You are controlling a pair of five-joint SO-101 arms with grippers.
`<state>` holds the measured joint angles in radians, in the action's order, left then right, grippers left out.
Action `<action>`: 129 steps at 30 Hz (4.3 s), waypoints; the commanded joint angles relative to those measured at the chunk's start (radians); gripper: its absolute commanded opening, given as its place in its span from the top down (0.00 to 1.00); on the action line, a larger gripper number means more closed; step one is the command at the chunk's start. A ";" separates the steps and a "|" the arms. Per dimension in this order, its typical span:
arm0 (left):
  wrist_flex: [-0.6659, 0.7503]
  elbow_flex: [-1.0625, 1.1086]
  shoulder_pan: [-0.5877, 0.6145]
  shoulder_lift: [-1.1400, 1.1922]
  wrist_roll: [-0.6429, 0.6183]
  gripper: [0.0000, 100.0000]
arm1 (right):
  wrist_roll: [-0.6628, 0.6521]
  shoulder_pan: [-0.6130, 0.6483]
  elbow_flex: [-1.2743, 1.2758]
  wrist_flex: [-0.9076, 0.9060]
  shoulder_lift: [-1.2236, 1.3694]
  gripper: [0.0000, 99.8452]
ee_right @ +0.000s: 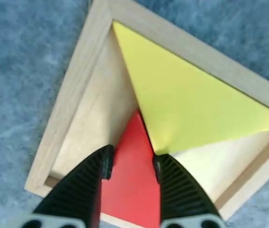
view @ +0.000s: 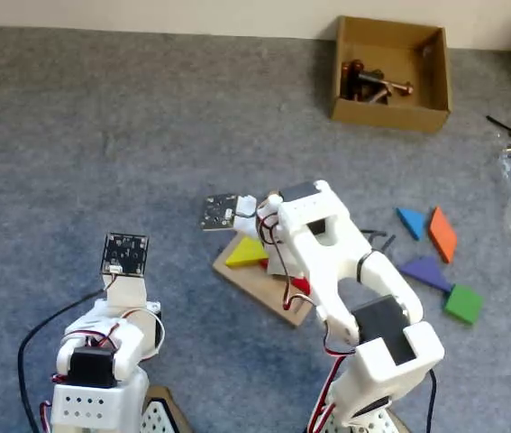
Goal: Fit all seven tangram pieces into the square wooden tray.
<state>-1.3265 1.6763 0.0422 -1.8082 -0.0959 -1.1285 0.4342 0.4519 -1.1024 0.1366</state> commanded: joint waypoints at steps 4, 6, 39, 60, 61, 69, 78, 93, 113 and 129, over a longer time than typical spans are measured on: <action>0.002 0.019 -0.015 -0.007 -0.008 0.99 | 0.057 0.007 -0.047 -0.035 0.002 0.99; 0.002 0.019 -0.015 -0.007 -0.008 0.99 | 0.075 0.007 -0.070 -0.035 0.002 0.99; 0.002 0.019 -0.015 -0.007 -0.008 0.99 | 0.206 0.019 -0.375 -0.243 0.001 0.99; 0.002 0.019 -0.015 -0.007 -0.008 0.99 | 0.196 -0.188 -0.496 -0.432 0.001 0.99; 0.002 0.019 -0.015 -0.007 -0.008 0.99 | 0.180 -0.191 -0.495 -0.433 0.001 0.99; 0.002 0.019 -0.015 -0.007 -0.008 0.99 | 0.147 -0.202 -0.501 -0.510 -0.012 0.99; 0.002 0.019 -0.015 -0.007 -0.008 0.99 | 0.146 -0.239 -0.390 -0.509 -0.262 0.99; 0.002 0.019 -0.015 -0.007 -0.008 0.99 | 0.066 -0.363 0.125 -0.271 -0.533 0.99; 0.002 0.019 -0.015 -0.007 -0.008 0.99 | 0.318 -0.157 0.222 -0.186 -0.575 0.99; 0.002 0.019 -0.015 -0.007 -0.008 0.99 | 0.574 -0.070 0.466 0.108 -0.570 0.99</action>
<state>-1.3265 1.6763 0.0422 -1.8082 -0.0959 -0.5639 0.3590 0.9244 -1.0180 -0.3959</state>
